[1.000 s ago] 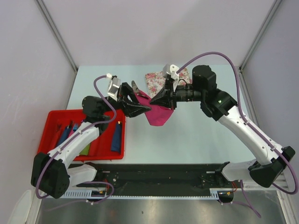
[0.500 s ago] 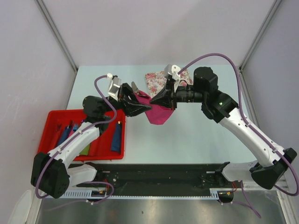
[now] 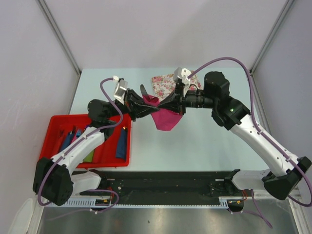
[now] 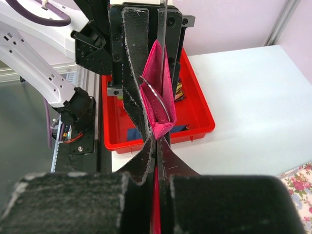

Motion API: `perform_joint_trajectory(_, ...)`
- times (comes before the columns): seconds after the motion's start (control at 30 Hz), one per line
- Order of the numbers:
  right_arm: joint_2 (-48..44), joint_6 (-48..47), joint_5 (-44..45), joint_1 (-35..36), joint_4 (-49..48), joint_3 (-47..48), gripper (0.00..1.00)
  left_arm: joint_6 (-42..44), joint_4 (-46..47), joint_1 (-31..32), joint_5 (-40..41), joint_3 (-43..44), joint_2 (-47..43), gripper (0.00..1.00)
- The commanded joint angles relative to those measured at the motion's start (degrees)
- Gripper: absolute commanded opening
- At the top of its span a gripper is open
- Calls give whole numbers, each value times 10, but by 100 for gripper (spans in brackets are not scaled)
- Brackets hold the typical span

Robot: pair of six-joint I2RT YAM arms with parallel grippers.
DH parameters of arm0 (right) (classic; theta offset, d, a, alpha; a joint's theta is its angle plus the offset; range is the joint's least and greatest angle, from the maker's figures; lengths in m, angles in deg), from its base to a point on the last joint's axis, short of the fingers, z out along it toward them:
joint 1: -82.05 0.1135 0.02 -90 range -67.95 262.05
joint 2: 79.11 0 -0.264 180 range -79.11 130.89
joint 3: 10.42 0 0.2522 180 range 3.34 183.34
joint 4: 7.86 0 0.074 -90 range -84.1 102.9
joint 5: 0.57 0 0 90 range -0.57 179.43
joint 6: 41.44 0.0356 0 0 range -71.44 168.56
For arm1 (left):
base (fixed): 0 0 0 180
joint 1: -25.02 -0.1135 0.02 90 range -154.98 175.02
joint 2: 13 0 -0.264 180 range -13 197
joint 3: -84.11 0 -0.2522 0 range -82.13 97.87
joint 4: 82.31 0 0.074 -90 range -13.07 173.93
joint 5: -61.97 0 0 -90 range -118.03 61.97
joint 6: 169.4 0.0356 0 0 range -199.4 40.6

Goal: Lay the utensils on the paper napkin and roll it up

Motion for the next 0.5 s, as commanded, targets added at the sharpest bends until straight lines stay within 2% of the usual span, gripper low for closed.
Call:
perform_joint_trajectory(0.0, -20, 2, -7, 4, -39, 8, 5, -19, 14, 0, -12, 18, 5, 0)
perform_joint_trajectory(0.03, -21, -1, -7, 3, -31, 8, 27, -20, 11, -1, -12, 19, 5, 0)
perform_joint_trajectory(0.1, -20, -11, -3, 0, -25, 10, 53, -17, 2, -3, -15, 23, 3, 0)
perform_joint_trajectory(0.13, -20, -14, -3, -3, -15, 11, 73, -13, -3, -6, -15, 24, 3, 0)
perform_joint_trajectory(0.23, -10, -20, -13, -26, 28, 27, 87, -6, -18, -17, -18, 32, 4, 0)
perform_joint_trajectory(0.33, 0, -35, -57, -57, 98, 43, 96, 5, -28, -38, -27, 37, 7, 0)
perform_joint_trajectory(0.47, -7, -87, -84, -75, 174, 32, 97, -7, -27, -52, -44, 50, 12, 0)
